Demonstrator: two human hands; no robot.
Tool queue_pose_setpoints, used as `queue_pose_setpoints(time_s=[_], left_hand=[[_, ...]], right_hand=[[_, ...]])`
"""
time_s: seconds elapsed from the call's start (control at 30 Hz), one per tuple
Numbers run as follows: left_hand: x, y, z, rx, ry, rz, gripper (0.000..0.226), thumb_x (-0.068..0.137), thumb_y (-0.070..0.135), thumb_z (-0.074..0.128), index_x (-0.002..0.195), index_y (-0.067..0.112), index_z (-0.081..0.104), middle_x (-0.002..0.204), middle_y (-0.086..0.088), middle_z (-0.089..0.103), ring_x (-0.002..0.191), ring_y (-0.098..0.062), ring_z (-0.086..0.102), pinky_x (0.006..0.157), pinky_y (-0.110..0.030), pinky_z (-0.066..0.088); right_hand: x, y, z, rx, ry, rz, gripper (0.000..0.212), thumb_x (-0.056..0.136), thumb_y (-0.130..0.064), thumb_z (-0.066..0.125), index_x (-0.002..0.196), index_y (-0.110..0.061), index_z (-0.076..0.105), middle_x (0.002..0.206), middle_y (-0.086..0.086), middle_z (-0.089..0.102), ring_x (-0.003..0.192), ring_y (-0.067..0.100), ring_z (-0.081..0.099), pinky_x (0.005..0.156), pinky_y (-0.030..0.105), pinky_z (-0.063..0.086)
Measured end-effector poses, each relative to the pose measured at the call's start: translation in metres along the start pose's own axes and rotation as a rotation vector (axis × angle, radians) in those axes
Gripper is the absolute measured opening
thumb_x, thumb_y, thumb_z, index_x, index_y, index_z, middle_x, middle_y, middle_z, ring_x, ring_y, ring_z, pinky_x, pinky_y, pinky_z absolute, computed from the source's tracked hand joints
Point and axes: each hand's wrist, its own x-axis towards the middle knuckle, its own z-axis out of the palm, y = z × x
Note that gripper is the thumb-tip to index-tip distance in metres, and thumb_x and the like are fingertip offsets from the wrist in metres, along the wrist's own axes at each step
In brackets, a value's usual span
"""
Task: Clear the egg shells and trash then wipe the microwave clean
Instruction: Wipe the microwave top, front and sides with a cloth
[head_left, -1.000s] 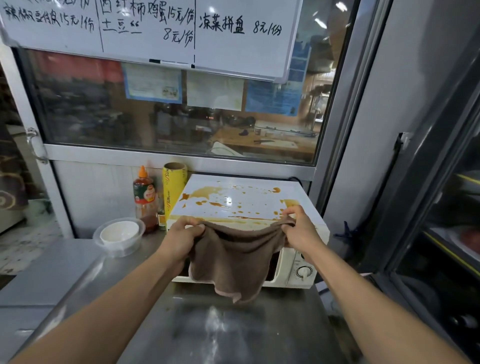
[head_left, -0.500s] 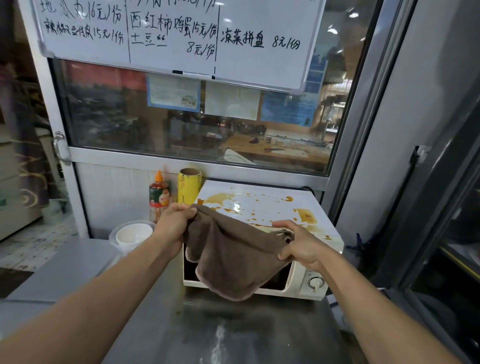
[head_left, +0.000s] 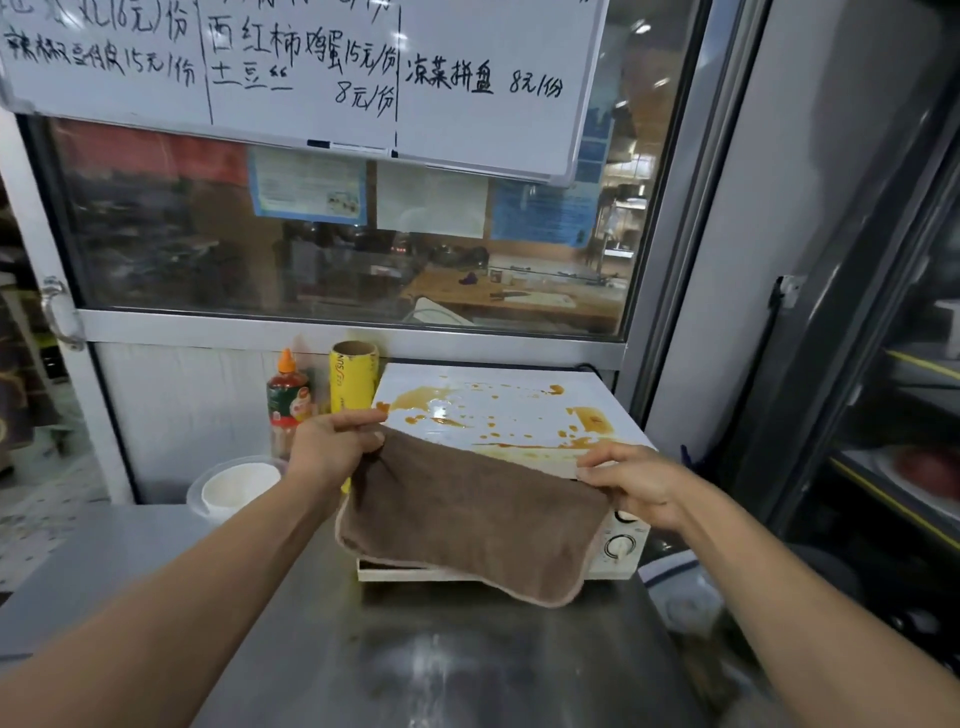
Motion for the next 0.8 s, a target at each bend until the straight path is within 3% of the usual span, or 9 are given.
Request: queue_pose_setpoints(time_s=[0.07, 0.1, 0.2, 0.27, 0.4, 0.5, 0.6, 0.7, 0.8], left_hand=[[0.001, 0.0, 0.005, 0.049, -0.035, -0.003, 0.039, 0.081, -0.013, 0.059, 0.114, 0.007, 0.066, 0.112, -0.005, 0.057, 0.092, -0.017, 0.05, 0.077, -0.026, 0.043], [0.002, 0.0, 0.008, 0.109, -0.052, 0.016, 0.043, 0.08, -0.014, 0.06, 0.116, 0.01, 0.065, 0.115, -0.004, 0.056, 0.095, -0.017, 0.05, 0.081, -0.026, 0.043], [0.003, 0.0, 0.02, 0.469, -0.093, 0.173, 0.047, 0.076, -0.007, 0.066, 0.117, 0.018, 0.066, 0.121, -0.007, 0.06, 0.102, -0.023, 0.057, 0.091, -0.031, 0.048], [0.005, -0.001, 0.031, 0.727, -0.106, 0.324, 0.04, 0.077, 0.002, 0.069, 0.114, 0.018, 0.068, 0.121, -0.006, 0.063, 0.11, -0.024, 0.057, 0.097, -0.03, 0.045], [0.017, 0.001, 0.049, 0.884, -0.1, 0.418, 0.007, 0.082, 0.015, 0.066, 0.082, 0.02, 0.071, 0.1, -0.009, 0.066, 0.088, -0.023, 0.059, 0.073, -0.025, 0.041], [0.024, 0.005, 0.072, 0.833, -0.135, 0.276, 0.018, 0.086, 0.021, 0.063, 0.071, 0.011, 0.064, 0.079, -0.008, 0.061, 0.073, -0.021, 0.054, 0.056, -0.027, 0.035], [0.022, 0.01, 0.105, 0.588, -0.169, 0.171, 0.027, 0.089, 0.025, 0.058, 0.07, 0.005, 0.056, 0.073, -0.008, 0.053, 0.073, -0.024, 0.05, 0.06, -0.03, 0.034], [0.011, 0.021, 0.141, 0.261, -0.274, 0.042, 0.024, 0.093, 0.024, 0.054, 0.074, 0.01, 0.051, 0.069, -0.006, 0.052, 0.064, -0.018, 0.05, 0.057, -0.026, 0.041], [-0.002, 0.031, 0.172, 0.098, -0.394, -0.033, 0.017, 0.097, 0.02, 0.045, 0.087, 0.011, 0.055, 0.075, -0.007, 0.059, 0.065, -0.016, 0.055, 0.061, -0.025, 0.047]], right_hand=[[-0.008, 0.001, -0.008, -0.163, -0.04, -0.016, 0.021, 0.071, 0.007, 0.073, 0.08, -0.01, 0.066, 0.115, 0.012, 0.056, 0.11, 0.024, 0.053, 0.095, 0.034, 0.047], [-0.012, 0.002, -0.011, -0.32, -0.024, -0.035, 0.026, 0.066, 0.007, 0.078, 0.079, -0.013, 0.068, 0.118, 0.008, 0.054, 0.113, 0.023, 0.051, 0.096, 0.033, 0.045], [-0.019, 0.001, -0.015, -0.786, 0.143, -0.133, 0.029, 0.062, 0.001, 0.082, 0.067, -0.021, 0.064, 0.109, 0.0, 0.053, 0.101, 0.018, 0.054, 0.084, 0.028, 0.048], [-0.021, -0.001, -0.022, -0.9, 0.209, -0.185, 0.028, 0.068, -0.004, 0.08, 0.064, -0.023, 0.06, 0.097, -0.003, 0.056, 0.092, 0.016, 0.056, 0.077, 0.025, 0.045], [-0.021, -0.013, -0.052, -0.668, 0.142, -0.133, 0.014, 0.08, -0.012, 0.071, 0.069, -0.017, 0.063, 0.082, 0.001, 0.063, 0.079, 0.013, 0.058, 0.068, 0.025, 0.043], [-0.012, -0.023, -0.068, -0.527, 0.17, -0.126, 0.021, 0.088, -0.018, 0.063, 0.068, -0.015, 0.056, 0.073, 0.002, 0.059, 0.069, 0.014, 0.054, 0.06, 0.025, 0.04], [0.004, -0.036, -0.07, -0.36, 0.169, -0.14, 0.023, 0.09, -0.016, 0.059, 0.068, -0.014, 0.052, 0.067, 0.004, 0.055, 0.063, 0.015, 0.054, 0.051, 0.024, 0.041], [0.018, -0.051, -0.063, -0.191, 0.07, -0.141, 0.018, 0.089, -0.011, 0.058, 0.072, -0.01, 0.055, 0.067, 0.007, 0.058, 0.064, 0.019, 0.057, 0.059, 0.027, 0.049], [0.03, -0.061, -0.052, -0.063, -0.04, -0.126, 0.018, 0.091, -0.004, 0.053, 0.073, -0.008, 0.054, 0.067, 0.009, 0.055, 0.063, 0.018, 0.055, 0.06, 0.028, 0.05]])
